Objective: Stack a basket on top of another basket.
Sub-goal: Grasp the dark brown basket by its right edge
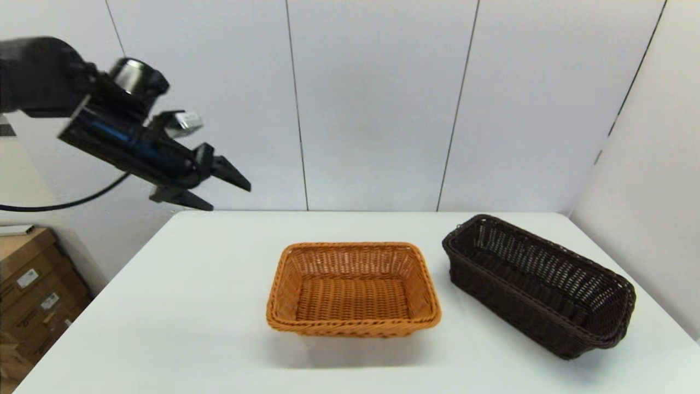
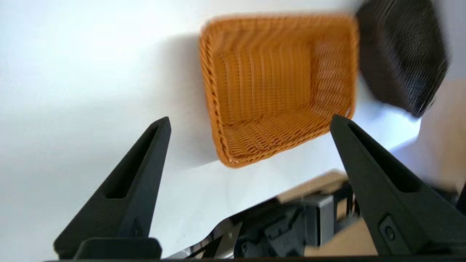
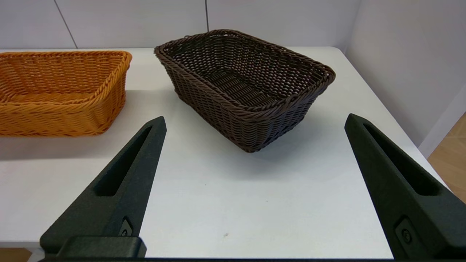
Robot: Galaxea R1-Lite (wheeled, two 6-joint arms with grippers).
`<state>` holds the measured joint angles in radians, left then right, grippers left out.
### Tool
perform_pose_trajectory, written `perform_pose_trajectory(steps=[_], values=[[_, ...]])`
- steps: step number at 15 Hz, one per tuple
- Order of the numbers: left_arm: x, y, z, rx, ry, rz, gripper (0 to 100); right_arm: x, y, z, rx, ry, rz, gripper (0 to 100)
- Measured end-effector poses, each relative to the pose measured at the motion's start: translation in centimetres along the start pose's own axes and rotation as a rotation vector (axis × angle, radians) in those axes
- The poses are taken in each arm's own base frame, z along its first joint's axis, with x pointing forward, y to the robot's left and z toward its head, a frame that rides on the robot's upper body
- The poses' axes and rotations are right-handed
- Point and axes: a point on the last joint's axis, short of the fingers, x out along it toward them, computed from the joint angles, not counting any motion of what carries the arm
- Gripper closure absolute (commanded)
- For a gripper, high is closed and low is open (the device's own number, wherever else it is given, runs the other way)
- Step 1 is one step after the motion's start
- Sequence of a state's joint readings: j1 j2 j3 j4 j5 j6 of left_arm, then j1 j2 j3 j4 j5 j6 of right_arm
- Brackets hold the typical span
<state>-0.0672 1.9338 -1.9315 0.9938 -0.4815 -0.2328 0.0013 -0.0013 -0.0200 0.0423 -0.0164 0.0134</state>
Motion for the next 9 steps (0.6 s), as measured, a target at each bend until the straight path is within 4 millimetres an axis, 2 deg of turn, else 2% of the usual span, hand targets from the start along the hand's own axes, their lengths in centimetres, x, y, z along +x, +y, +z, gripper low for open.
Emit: perform_pose_trajectory(steps=[2, 4, 7, 9], values=[[-6.1, -1.1, -2.3, -0.008, -0.148, 0.082, 0, 0.0, 0.0, 0.0, 0.000, 0.000, 0.000, 0], [-11.2, -2.3, -6.3, -0.008, -0.273, 0.179, 0, 0.0, 0.0, 0.0, 0.000, 0.000, 0.000, 0], [-17.1, -3.6, -14.9, 0.006, -0.436, 0.276, 0, 0.0, 0.0, 0.0, 0.000, 0.000, 0.000, 0], [-19.0, -3.7, -21.0, 0.033, -0.503, 0.302, 0, 0.0, 0.0, 0.0, 0.000, 0.000, 0.000, 0]])
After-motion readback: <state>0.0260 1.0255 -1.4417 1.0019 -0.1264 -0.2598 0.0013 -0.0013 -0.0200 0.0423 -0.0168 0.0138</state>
